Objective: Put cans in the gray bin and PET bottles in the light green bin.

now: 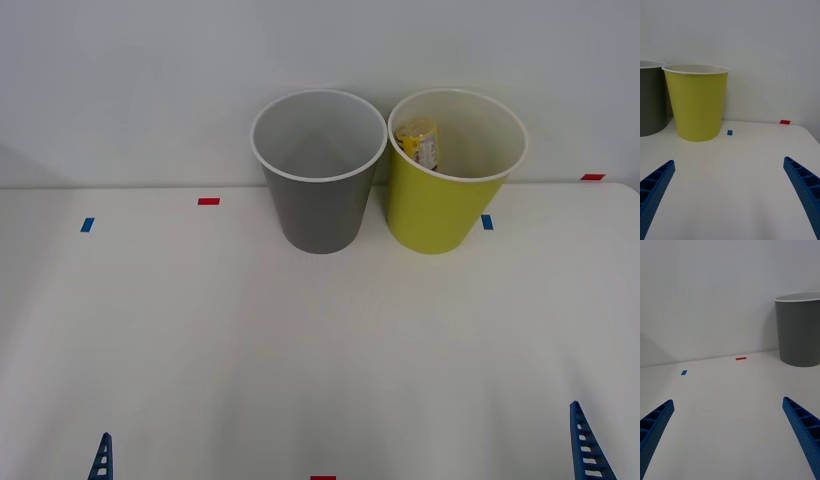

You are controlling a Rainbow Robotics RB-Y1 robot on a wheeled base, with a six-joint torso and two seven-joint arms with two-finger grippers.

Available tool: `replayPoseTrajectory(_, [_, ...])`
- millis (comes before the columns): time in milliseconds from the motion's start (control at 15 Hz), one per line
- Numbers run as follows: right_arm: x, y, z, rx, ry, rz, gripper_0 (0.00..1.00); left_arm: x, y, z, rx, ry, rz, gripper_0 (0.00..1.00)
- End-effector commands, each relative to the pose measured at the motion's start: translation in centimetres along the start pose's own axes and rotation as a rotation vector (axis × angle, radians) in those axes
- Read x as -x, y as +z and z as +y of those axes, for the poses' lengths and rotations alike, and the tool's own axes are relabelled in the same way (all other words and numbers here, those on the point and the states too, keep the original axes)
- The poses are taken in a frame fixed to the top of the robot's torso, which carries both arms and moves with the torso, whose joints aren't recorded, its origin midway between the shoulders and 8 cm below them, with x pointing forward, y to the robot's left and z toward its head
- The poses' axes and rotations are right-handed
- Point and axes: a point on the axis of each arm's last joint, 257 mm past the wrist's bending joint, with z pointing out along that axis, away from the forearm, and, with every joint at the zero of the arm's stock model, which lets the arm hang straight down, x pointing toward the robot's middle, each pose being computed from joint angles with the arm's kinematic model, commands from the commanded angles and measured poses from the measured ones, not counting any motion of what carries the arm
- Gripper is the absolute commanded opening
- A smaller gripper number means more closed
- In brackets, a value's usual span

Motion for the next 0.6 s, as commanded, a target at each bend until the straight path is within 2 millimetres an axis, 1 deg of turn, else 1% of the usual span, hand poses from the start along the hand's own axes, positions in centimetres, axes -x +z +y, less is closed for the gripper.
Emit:
replayPoseTrajectory(67, [-0.01,0.00,0.00,0.000,0.000,0.000,1.00,0.00,0.00,0.00,0.000,0.000,0.000,1.00])
replayPoseTrajectory(600, [-0.01,0.00,0.00,0.000,0.000,0.000,1.00,0.00,0.00,0.00,0.000,0.000,0.000,1.00])
